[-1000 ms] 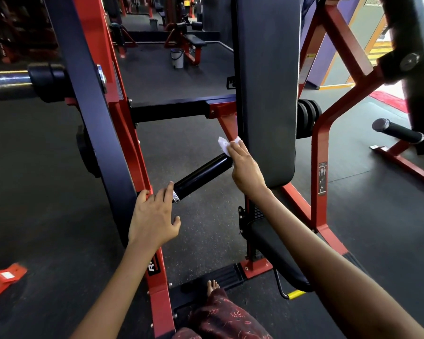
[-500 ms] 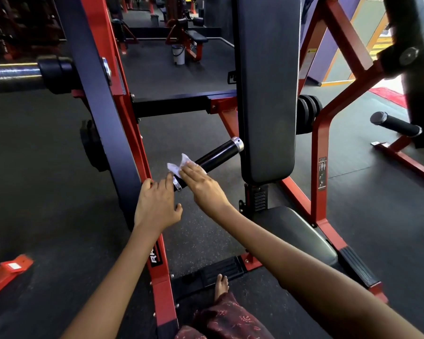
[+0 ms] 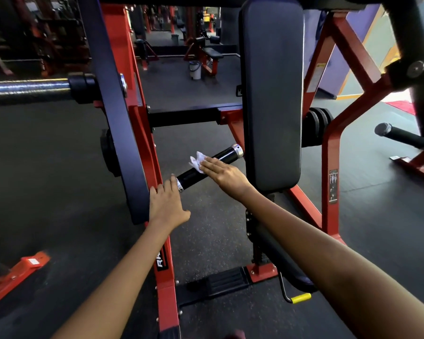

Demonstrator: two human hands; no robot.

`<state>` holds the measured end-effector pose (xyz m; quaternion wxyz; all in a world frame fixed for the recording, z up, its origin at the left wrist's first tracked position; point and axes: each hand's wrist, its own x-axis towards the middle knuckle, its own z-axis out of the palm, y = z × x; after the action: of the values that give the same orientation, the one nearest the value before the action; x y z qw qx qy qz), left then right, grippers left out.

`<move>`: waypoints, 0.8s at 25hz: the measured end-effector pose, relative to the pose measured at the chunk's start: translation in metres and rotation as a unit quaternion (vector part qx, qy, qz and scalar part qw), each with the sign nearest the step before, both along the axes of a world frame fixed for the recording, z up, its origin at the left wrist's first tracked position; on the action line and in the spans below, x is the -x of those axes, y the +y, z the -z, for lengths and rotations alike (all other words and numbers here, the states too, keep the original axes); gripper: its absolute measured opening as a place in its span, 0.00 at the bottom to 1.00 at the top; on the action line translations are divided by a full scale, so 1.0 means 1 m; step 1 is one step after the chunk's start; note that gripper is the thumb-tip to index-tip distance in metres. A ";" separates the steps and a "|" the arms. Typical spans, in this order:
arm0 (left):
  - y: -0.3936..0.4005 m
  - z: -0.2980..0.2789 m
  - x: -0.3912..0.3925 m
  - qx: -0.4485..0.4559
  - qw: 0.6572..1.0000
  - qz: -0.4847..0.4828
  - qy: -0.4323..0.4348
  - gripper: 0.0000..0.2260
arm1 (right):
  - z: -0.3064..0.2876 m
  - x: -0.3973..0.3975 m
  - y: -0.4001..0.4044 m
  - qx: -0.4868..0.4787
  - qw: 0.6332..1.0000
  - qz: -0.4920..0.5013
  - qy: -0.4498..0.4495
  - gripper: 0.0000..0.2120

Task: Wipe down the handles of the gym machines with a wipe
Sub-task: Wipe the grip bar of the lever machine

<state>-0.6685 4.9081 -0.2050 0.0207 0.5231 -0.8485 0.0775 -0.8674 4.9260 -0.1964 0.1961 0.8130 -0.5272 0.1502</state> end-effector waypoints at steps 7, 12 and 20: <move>0.020 -0.021 0.022 -0.136 0.989 -0.063 0.019 0.50 | -0.023 0.028 0.029 -0.068 0.995 0.059 -0.032 0.22; 0.075 -0.025 0.076 -0.094 0.995 0.020 -0.013 0.45 | -0.028 0.078 0.099 -0.084 0.991 0.088 -0.052 0.17; 0.154 -0.028 0.216 -0.108 0.982 0.156 -0.022 0.41 | -0.019 0.190 0.230 -0.058 0.966 0.220 -0.118 0.22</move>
<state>-0.8846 5.0620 -0.1773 -0.0429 0.3820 -0.9231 -0.0070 -1.0575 5.1564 -0.1778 0.1127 0.6633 -0.7206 0.1676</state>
